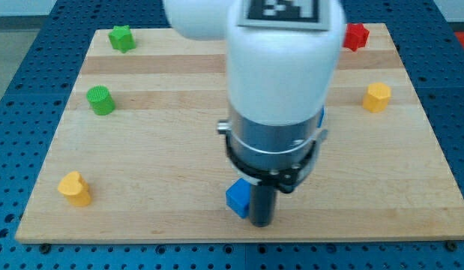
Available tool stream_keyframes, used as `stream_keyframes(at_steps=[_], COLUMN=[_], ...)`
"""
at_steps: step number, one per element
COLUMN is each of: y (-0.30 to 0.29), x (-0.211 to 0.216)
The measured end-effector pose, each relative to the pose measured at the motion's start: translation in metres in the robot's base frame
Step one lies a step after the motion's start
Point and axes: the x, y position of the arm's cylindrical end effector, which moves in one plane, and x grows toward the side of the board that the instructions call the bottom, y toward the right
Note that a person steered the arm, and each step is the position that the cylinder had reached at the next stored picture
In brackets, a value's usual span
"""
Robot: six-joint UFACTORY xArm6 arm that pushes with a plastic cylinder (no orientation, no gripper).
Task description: Adjust the blue cube vertically below the red circle
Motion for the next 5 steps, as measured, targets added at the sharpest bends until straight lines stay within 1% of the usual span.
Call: stream_keyframes(at_steps=[1,3,5], y=[-0.024,-0.033,-0.057], x=[0.002,0.005,0.011])
